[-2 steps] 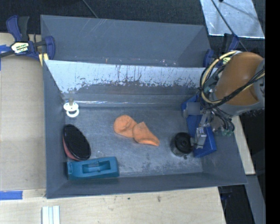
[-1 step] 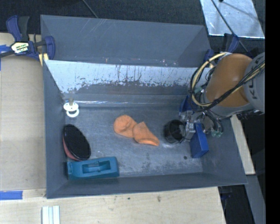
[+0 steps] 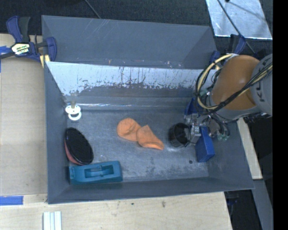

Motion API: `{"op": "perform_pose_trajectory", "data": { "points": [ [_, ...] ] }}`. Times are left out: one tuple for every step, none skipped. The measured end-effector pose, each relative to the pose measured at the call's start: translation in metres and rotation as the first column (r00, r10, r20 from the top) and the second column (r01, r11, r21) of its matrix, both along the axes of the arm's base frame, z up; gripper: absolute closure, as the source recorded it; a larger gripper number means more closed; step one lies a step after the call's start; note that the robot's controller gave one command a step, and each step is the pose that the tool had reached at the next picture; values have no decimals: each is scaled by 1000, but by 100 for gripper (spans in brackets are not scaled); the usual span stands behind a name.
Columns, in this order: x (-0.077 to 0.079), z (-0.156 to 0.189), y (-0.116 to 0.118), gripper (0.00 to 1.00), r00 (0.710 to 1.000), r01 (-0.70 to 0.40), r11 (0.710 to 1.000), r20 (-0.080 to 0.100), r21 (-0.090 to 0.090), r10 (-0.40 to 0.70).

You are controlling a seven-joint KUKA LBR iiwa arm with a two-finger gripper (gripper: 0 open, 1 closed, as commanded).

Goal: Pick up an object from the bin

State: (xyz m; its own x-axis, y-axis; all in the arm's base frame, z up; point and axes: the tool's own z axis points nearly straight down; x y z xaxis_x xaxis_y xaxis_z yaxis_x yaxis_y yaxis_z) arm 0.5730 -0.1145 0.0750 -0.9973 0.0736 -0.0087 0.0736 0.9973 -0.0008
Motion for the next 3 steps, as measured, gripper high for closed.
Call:
{"op": "perform_pose_trajectory", "data": {
  "points": [
    [-2, 0, 11, 100, 1000, 3, 1000, 0, -3, -3],
    [-18, 0, 30, 100, 1000, -26, 1000, 8, -4, 26],
    [-9, -1, 25, 100, 999, -33, 999, -6, 3, 33]
  ]
}}
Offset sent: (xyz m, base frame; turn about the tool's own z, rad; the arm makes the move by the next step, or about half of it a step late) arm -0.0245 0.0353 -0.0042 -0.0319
